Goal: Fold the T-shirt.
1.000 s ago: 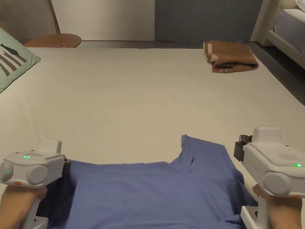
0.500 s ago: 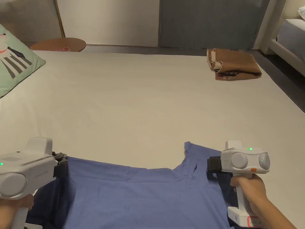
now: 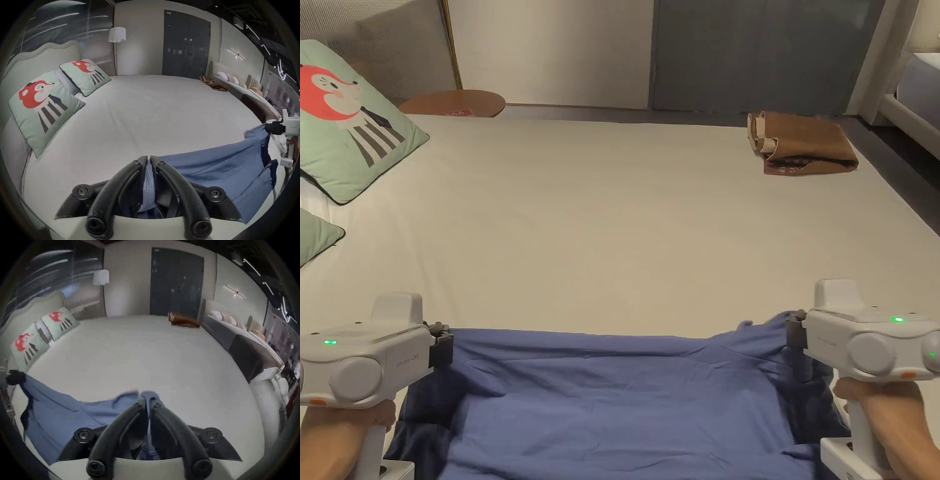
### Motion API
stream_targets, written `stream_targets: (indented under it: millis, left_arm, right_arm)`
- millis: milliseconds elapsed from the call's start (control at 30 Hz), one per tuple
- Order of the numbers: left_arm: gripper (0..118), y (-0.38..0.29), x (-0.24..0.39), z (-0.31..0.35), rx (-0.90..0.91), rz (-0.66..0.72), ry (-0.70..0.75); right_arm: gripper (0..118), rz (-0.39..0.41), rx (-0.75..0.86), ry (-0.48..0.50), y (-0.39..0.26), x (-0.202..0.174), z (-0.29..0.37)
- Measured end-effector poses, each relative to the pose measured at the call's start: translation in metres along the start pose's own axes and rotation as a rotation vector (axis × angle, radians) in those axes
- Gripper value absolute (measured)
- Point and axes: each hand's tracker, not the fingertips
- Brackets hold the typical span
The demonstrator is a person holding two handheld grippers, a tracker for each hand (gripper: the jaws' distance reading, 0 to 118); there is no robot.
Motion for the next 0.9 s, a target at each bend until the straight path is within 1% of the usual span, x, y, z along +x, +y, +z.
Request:
stream_targets:
  millis: [100,200,367,500,600,667,800,900]
  left_arm:
    - [1,-0.009,-0.007,0.024,0.019,0.050,-0.003]
    - [1,-0.022,-0.015,0.047,0.023,0.098,-0.014]
    - [1,-0.053,-0.020,0.071,0.000,0.109,-0.015]
    - [1,-0.088,-0.021,0.081,-0.044,0.116,-0.012]
    - [1,-0.119,-0.021,0.084,-0.078,0.117,0.004]
    - [1,-0.140,-0.021,0.082,-0.132,0.104,0.020]
    - [1,-0.166,-0.023,0.083,-0.165,0.103,0.032]
    - [1,-0.173,-0.023,0.082,-0.184,0.119,0.042]
  right_arm:
    - [4,-0.036,0.079,0.046,-0.011,0.008,0.056]
    - [4,-0.081,0.118,0.096,-0.030,0.014,0.101]
    - [4,-0.113,0.115,0.129,-0.076,0.007,0.140]
    - [4,-0.155,0.060,0.119,-0.121,0.004,0.149]
    - [4,-0.200,-0.019,0.097,-0.157,0.004,0.145]
    - [4,-0.235,-0.080,0.075,-0.181,0.009,0.136]
    - [4,-0.255,-0.113,0.055,-0.203,0.005,0.137]
    - [4,-0.264,-0.120,0.035,-0.208,0.004,0.137]
